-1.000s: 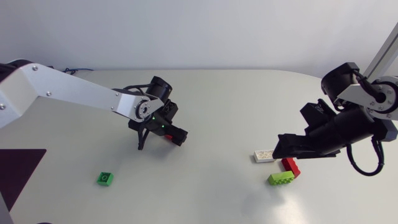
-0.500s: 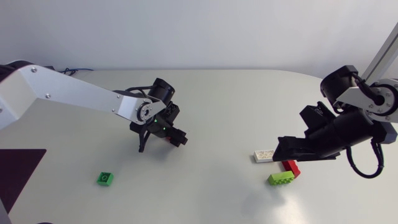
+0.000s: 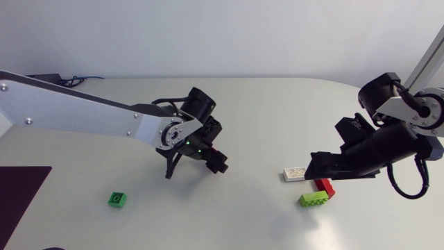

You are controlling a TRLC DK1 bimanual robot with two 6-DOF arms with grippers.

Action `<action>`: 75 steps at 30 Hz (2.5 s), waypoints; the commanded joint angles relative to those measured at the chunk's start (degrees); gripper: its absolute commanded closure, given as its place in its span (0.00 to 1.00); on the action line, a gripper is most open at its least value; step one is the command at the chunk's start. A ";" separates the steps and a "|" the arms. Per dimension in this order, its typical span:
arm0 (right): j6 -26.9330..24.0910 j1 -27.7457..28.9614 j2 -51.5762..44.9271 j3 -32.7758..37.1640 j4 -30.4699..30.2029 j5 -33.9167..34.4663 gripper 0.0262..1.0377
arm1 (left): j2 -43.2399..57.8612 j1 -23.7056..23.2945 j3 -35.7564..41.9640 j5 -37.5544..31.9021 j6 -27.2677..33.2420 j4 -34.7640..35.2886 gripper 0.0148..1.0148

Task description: Sort duplo bricks by size, large to the right and small to the left

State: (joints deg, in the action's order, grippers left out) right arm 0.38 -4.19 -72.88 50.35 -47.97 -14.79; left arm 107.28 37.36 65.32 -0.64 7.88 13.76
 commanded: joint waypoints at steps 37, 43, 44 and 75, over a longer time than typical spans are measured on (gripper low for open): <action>-0.73 2.96 2.66 -0.51 -3.45 0.02 0.06 | 13.04 16.25 21.08 9.35 5.13 13.14 0.04; -0.82 3.04 3.01 -0.95 -3.45 0.02 0.06 | 13.65 16.51 23.10 9.35 5.57 16.83 0.04; -0.82 2.96 3.10 -0.78 -3.45 0.02 0.06 | 12.25 15.90 22.83 9.35 5.57 17.18 0.04; -4.60 -25.35 -22.48 11.70 -0.64 -0.86 0.06 | -14.21 -2.21 -1.07 12.77 12.07 18.41 0.04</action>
State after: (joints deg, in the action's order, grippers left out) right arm -2.76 -29.30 -93.47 61.10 -49.06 -15.22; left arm 94.21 35.73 65.76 11.55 18.48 31.77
